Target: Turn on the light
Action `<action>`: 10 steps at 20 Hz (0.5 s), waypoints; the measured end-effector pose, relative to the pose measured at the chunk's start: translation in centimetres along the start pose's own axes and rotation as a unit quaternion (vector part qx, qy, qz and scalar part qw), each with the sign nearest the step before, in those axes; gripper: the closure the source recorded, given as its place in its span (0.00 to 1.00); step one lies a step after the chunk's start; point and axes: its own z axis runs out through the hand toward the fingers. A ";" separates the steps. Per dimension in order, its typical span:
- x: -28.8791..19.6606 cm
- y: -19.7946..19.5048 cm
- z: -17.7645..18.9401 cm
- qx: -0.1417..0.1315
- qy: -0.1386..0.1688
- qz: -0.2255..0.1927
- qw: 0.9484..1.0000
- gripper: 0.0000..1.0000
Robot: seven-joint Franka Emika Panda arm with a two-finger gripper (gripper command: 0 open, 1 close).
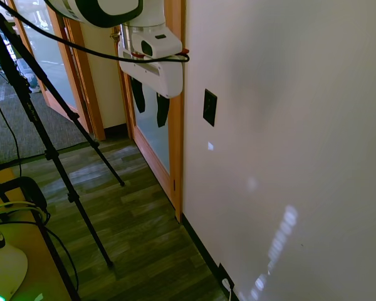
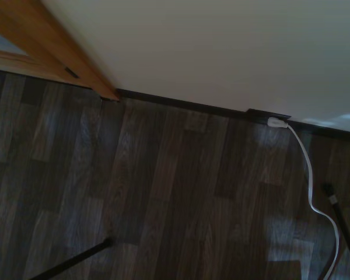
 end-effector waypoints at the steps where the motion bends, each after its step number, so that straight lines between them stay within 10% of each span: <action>1: 0.0 0.0 0.1 -0.001 -0.001 0.000 1.000 0.00; 10: 4.7 -8.9 4.4 0.050 0.023 0.008 0.998 0.00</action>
